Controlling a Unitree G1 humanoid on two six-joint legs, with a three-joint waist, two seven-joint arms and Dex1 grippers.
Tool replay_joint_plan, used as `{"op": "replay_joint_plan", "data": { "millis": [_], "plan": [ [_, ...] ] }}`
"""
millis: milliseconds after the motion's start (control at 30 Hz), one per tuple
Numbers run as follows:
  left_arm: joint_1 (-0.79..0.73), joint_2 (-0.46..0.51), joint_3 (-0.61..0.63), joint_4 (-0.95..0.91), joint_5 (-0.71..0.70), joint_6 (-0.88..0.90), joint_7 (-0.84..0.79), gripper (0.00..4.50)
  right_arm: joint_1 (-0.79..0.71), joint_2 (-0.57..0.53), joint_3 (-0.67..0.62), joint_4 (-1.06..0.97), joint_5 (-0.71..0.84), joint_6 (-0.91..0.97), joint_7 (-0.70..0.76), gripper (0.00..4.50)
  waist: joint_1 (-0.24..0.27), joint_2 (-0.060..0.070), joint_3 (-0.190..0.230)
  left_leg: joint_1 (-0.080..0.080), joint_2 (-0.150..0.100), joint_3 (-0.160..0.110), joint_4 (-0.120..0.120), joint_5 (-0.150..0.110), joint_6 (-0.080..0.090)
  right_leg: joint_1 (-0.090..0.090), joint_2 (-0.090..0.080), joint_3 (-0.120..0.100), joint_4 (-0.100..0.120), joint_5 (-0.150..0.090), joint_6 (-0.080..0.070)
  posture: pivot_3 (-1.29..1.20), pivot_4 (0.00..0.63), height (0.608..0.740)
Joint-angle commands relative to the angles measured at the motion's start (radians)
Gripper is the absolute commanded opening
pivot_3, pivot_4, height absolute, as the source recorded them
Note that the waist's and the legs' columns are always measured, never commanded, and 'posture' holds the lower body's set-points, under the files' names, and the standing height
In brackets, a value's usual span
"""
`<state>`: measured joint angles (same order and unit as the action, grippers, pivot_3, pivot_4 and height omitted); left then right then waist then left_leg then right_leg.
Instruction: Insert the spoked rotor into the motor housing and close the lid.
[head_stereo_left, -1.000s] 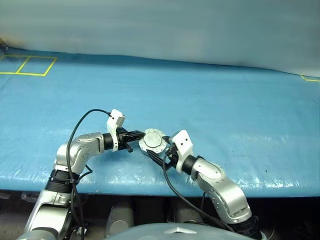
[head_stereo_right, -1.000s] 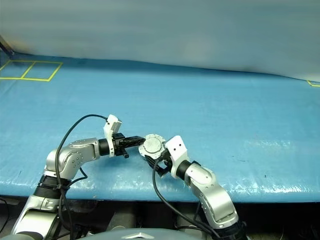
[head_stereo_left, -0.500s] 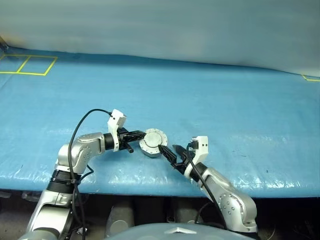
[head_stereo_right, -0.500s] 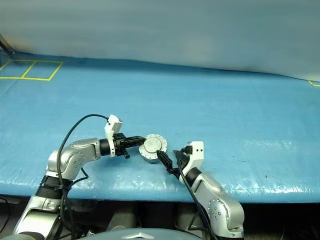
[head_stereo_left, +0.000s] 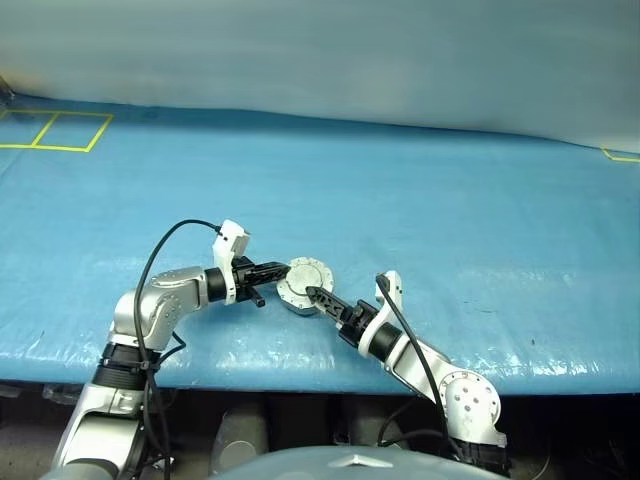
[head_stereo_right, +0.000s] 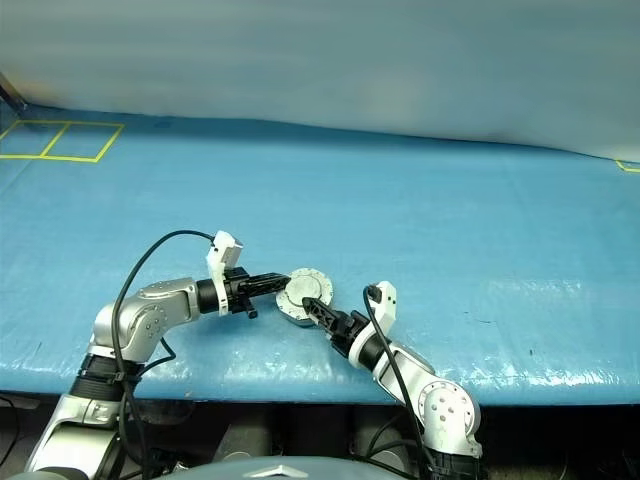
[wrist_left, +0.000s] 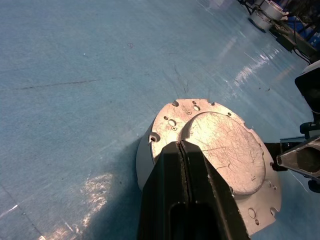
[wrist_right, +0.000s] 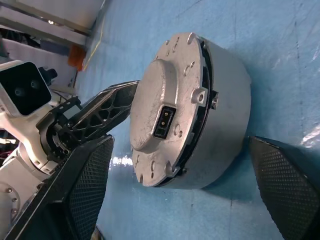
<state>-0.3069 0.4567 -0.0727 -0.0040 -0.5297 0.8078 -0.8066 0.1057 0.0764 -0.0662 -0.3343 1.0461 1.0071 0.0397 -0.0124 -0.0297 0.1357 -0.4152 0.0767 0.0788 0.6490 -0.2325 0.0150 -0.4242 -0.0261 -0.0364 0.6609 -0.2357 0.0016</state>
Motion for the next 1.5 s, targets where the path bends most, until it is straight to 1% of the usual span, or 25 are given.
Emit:
{"op": "replay_joint_plan", "data": {
  "millis": [33, 200, 300, 467, 500, 800, 867, 1000, 1133, 1200, 1233, 1267, 1367, 1433, 1500],
  "plan": [
    [0.019, -0.001, -0.022, -0.002, 0.014, 0.010, -0.001, 0.00, -0.017, 0.142, 0.004, 0.032, 0.125, -0.009, -0.061, 4.46, 0.000, 0.000, 0.000, 0.000, 0.000, 0.000, 0.000, 0.000, 0.000, 0.000, 0.000, 0.000, 0.000, 0.000, 0.000, 0.00, 0.150, 0.740],
    [0.020, -0.001, -0.024, -0.002, 0.016, 0.010, 0.001, 0.00, -0.022, 0.140, 0.009, 0.087, 0.237, -0.073, -0.139, 4.46, 0.000, 0.000, 0.000, 0.000, 0.000, 0.000, 0.000, 0.000, 0.000, 0.000, 0.000, 0.000, 0.000, 0.000, 0.001, 0.00, 0.150, 0.740],
    [0.020, 0.000, -0.024, -0.001, 0.017, 0.010, 0.002, 0.00, -0.017, 0.121, 0.014, 0.102, 0.295, -0.105, -0.163, 3.83, -0.001, 0.000, 0.000, 0.000, 0.000, 0.000, 0.000, 0.000, 0.000, 0.000, 0.000, 0.000, 0.000, 0.001, 0.001, 0.00, 0.150, 0.740],
    [0.020, -0.001, -0.021, 0.000, 0.018, 0.012, 0.005, 0.00, -0.011, 0.091, 0.029, 0.104, 0.343, -0.134, -0.182, 2.20, -0.002, 0.000, 0.000, 0.000, 0.000, 0.000, 0.000, 0.000, 0.000, 0.000, 0.001, 0.001, 0.000, 0.001, 0.002, 0.00, 0.150, 0.740],
    [0.021, -0.002, -0.021, 0.000, 0.018, 0.012, 0.005, 0.00, -0.010, 0.086, 0.032, 0.104, 0.349, -0.138, -0.185, 2.14, -0.001, 0.000, 0.000, 0.000, 0.000, 0.000, 0.000, 0.000, 0.000, 0.000, 0.001, 0.001, 0.000, 0.001, 0.002, 0.00, 0.150, 0.740],
    [0.004, -0.002, -0.010, 0.023, 0.027, 0.004, 0.006, 0.00, 0.011, 0.044, 0.049, 0.091, 0.396, -0.134, -0.218, 2.13, -0.001, 0.000, 0.000, 0.000, 0.000, 0.000, 0.000, 0.000, 0.000, 0.000, 0.001, 0.001, 0.000, 0.002, 0.003, 0.00, 0.150, 0.740],
    [-0.007, -0.015, 0.023, 0.019, 0.012, -0.005, 0.018, 0.00, 0.019, 0.034, 0.050, 0.085, 0.406, -0.130, -0.224, 2.13, -0.001, 0.000, 0.000, -0.001, 0.000, 0.000, 0.000, 0.000, 0.000, 0.000, 0.000, 0.001, 0.000, 0.002, 0.003, 0.00, 0.150, 0.740],
    [-0.013, -0.056, 0.142, -0.032, -0.067, 0.002, 0.068, 0.00, 0.028, 0.039, 0.040, 0.072, 0.434, -0.152, -0.230, 2.13, -0.002, 0.000, 0.001, -0.002, 0.000, 0.000, 0.001, 0.000, 0.000, -0.002, 0.000, 0.001, -0.001, 0.002, 0.004, 0.00, 0.150, 0.740],
    [0.009, -0.095, 0.303, -0.128, -0.197, 0.056, 0.167, 0.00, 0.037, 0.050, 0.031, 0.057, 0.470, -0.189, -0.240, 2.12, -0.004, 0.001, 0.001, -0.004, 0.001, 0.000, 0.001, 0.000, 0.000, -0.004, 0.001, 0.001, 0.000, 0.004, 0.007, 0.00, 0.150, 0.740],
    [0.026, -0.109, 0.365, -0.169, -0.254, 0.087, 0.218, 0.00, 0.039, 0.050, 0.030, 0.054, 0.485, -0.205, -0.244, 2.12, -0.003, 0.001, 0.001, -0.005, 0.001, -0.001, 0.001, 0.000, 0.000, -0.004, 0.001, 0.000, -0.001, 0.004, 0.007, 0.00, 0.150, 0.740],
    [0.044, -0.124, 0.413, -0.199, -0.309, 0.105, 0.250, 0.00, 0.039, 0.051, 0.028, 0.054, 0.494, -0.213, -0.244, 2.12, -0.004, 0.001, 0.001, -0.005, 0.000, -0.001, 0.001, 0.000, 0.001, -0.004, 0.001, 0.000, -0.001, 0.004, 0.007, 0.00, 0.150, 0.740],
    [0.061, -0.135, 0.451, -0.225, -0.356, 0.121, 0.278, 0.00, 0.038, 0.050, 0.027, 0.053, 0.501, -0.221, -0.244, 1.96, -0.007, 0.001, 0.001, -0.005, 0.000, -0.001, 0.000, 0.000, 0.001, -0.004, 0.001, 0.001, -0.001, 0.004, 0.007, 0.00, 0.150, 0.740],
    [0.138, -0.187, 0.543, -0.293, -0.530, 0.201, 0.405, 0.00, 0.032, 0.049, 0.023, 0.049, 0.528, -0.245, -0.250, 1.10, -0.008, 0.001, 0.001, -0.005, 0.000, -0.001, 0.001, 0.000, 0.001, -0.003, 0.001, 0.001, -0.001, 0.004, 0.008, 0.00, 0.150, 0.740],
    [0.218, -0.200, 0.538, -0.349, -0.580, 0.239, 0.454, 0.00, 0.023, 0.047, 0.020, 0.048, 0.543, -0.258, -0.255, 1.09, -0.008, 0.001, 0.001, -0.005, 0.000, -0.001, 0.001, 0.000, 0.001, -0.003, 0.000, 0.001, -0.001, 0.004, 0.008, 0.00, 0.150, 0.740],
    [0.283, -0.256, 0.551, -0.371, -0.672, 0.243, 0.547, 0.00, 0.014, 0.039, 0.023, 0.052, 0.548, -0.261, -0.259, 1.09, -0.007, 0.001, 0.002, -0.005, 0.000, -0.001, 0.001, 0.000, 0.001, -0.003, 0.000, 0.001, -0.001, 0.004, 0.008, 0.00, 0.150, 0.740]
  ]
}}
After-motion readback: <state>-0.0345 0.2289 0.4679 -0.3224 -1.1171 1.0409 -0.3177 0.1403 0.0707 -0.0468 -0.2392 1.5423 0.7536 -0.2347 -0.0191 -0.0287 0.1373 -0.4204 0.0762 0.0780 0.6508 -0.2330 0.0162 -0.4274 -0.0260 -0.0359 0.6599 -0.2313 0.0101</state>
